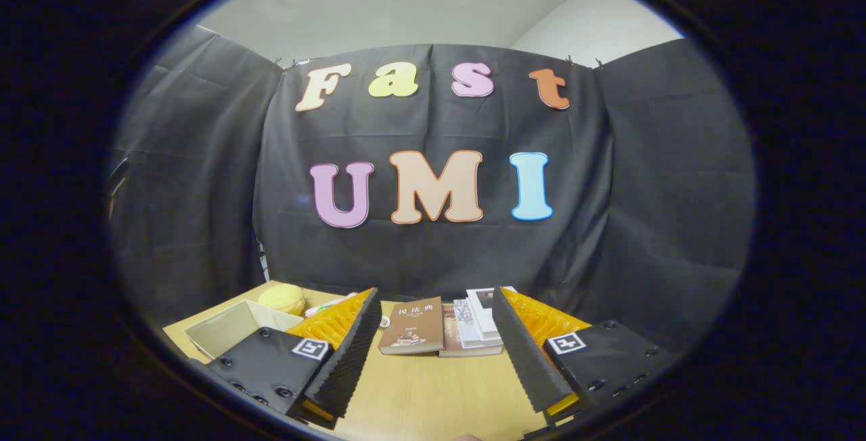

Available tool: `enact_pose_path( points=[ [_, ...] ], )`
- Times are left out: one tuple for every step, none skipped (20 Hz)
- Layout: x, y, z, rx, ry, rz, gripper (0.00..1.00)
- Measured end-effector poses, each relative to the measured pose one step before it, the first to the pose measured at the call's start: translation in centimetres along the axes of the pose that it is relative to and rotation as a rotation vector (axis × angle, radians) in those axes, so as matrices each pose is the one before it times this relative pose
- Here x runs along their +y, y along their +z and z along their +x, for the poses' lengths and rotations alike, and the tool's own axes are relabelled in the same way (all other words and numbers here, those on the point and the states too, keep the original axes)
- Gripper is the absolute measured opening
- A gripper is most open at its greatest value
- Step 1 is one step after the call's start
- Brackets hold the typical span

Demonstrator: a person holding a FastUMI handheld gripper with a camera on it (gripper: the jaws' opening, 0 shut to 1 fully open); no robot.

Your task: Open the storage box then place both shoes into the box .Put the left shoe in first, then the right shoe, with the right side of both shoes facing outward in a uniform manner.

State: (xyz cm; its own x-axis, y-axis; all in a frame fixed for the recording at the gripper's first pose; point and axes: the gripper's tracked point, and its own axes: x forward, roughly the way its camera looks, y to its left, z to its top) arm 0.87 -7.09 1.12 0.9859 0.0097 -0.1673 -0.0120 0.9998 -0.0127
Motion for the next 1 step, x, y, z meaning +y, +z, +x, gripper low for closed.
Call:
enact_pose_path(
  points=[
    [-0.007, -0.047, -0.281, -0.00372, 0.00114, 0.00927, 1.00]
  ],
)
